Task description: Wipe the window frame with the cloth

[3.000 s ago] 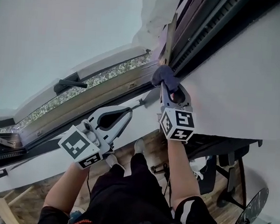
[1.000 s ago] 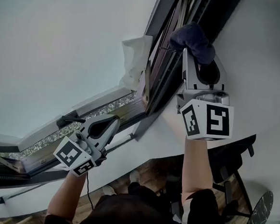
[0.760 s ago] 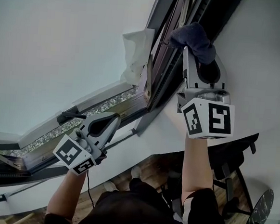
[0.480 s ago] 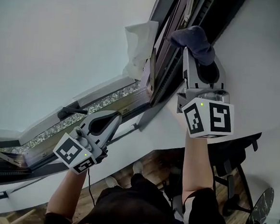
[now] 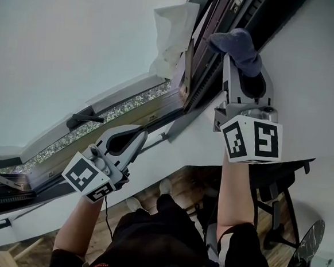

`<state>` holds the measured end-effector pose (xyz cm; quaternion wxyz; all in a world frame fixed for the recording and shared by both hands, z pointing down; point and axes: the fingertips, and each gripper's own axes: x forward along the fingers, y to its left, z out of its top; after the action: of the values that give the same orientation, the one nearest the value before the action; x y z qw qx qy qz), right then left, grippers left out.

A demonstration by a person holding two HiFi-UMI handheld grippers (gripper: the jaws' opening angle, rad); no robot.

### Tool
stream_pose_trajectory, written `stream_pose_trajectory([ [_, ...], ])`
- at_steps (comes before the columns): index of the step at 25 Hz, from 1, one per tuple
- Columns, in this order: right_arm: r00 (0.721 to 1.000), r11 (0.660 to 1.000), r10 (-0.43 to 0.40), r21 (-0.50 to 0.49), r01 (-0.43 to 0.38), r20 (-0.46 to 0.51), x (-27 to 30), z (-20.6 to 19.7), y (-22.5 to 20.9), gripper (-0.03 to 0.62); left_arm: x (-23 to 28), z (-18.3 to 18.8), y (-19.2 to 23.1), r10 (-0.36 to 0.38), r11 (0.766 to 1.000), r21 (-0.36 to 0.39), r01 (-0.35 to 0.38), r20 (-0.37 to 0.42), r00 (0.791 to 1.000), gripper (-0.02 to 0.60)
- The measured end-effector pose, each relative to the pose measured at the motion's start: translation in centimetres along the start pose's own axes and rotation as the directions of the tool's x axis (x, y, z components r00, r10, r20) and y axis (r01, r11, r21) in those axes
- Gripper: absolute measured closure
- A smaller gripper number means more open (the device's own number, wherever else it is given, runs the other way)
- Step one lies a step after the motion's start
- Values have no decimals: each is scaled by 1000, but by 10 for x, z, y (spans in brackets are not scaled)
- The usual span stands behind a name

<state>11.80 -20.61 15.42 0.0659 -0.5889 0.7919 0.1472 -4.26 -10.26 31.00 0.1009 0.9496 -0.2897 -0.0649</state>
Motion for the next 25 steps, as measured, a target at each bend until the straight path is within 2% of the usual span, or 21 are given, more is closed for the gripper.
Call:
stream_pose_trajectory([
  [25, 989, 996, 19, 84, -7, -148, -30, -112, 10, 464, 7, -63, 6, 2, 996, -88, -11, -101, 995, 560],
])
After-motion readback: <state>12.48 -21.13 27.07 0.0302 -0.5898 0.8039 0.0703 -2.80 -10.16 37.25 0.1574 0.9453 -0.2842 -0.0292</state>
